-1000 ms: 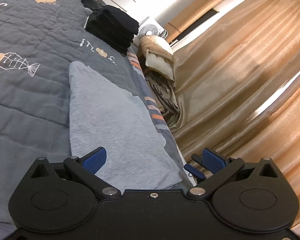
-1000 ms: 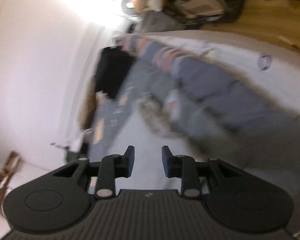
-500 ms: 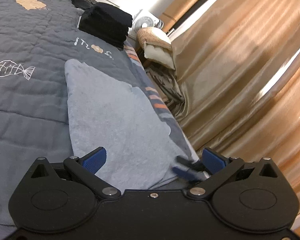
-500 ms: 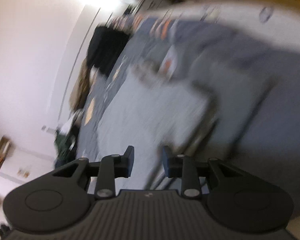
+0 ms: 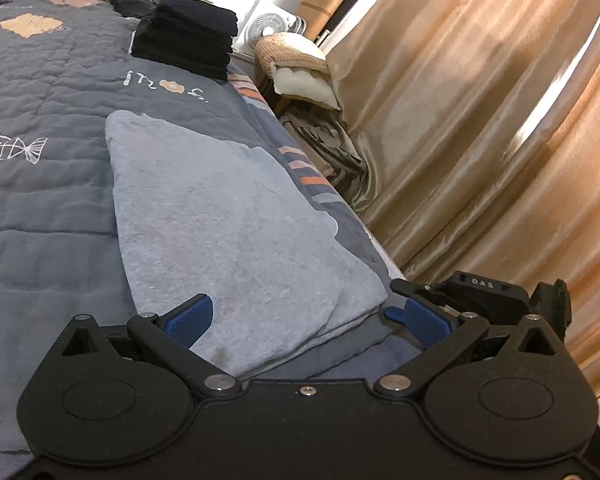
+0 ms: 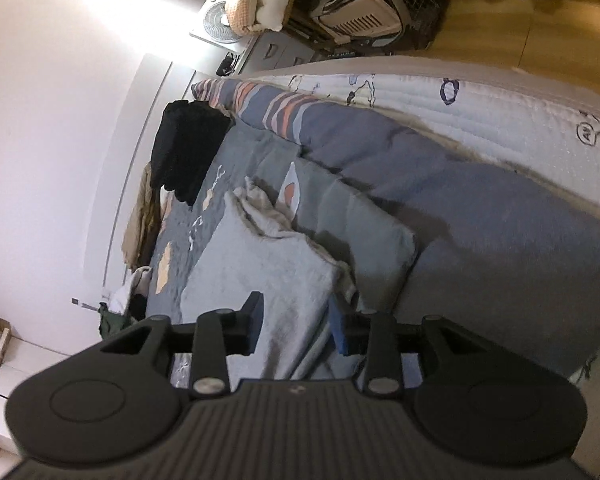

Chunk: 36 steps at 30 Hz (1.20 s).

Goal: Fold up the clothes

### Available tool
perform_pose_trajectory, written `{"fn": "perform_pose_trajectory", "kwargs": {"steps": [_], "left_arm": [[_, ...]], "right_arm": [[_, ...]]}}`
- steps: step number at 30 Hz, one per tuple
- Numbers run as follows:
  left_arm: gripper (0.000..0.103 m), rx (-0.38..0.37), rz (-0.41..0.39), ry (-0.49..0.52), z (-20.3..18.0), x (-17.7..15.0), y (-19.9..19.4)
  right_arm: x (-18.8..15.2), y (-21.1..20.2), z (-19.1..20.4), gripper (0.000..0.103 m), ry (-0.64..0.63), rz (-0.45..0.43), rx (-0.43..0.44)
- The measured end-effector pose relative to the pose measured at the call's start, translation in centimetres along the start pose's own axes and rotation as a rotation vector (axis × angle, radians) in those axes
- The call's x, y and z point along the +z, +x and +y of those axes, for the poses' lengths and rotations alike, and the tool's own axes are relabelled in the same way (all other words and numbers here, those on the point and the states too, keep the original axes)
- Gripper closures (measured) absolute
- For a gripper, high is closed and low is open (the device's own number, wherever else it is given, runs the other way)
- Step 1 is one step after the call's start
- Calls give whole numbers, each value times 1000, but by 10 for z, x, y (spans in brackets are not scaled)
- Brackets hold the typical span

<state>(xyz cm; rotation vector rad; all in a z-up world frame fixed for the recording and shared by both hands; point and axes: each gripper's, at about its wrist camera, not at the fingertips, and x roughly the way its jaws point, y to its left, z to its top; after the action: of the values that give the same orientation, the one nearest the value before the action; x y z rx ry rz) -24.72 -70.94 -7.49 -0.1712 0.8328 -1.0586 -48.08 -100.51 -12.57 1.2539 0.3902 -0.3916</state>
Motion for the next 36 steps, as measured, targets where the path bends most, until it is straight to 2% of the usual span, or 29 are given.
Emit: {"fn": "perform_pose_trajectory", "kwargs": {"steps": [7,10,11,12,17,21,23,26,27,29,34,36], "left_arm": [[0,13,7,7,-1,-2,2],[0,16,8,11,-1,-2,2],[0,16,8,11,-1,-2,3],[0,16,8,11,-1,-2,3],[0,35,13,18,-1,-2,4],[0,84,39,67,-2,-5,8],[0,154,64,150,-6,-9,14],[3,266,80,325,-16,-21,24],[5,278,78,369,-20,-25,26],[17,302,76,458,-27,-33,30],[26,345,46,676,-48,-50,44],[36,344,47,727,-52,-55,52]], "right_arm": [[3,20,1,70,-8,-5,-33],[3,18,2,85,-13,-27,-32],[3,16,2,100,-15,-37,-29],[3,14,3,101,-17,-48,-26],[4,6,5,102,-22,-101,-16],[5,5,3,102,-17,-128,-23],[5,8,0,102,-13,-126,-32],[5,11,-3,102,-1,-115,-41],[6,11,-3,102,4,-113,-37],[6,11,-3,102,8,-110,-31],[4,9,-1,102,10,-110,-23],[5,9,-1,102,13,-110,-22]]}}
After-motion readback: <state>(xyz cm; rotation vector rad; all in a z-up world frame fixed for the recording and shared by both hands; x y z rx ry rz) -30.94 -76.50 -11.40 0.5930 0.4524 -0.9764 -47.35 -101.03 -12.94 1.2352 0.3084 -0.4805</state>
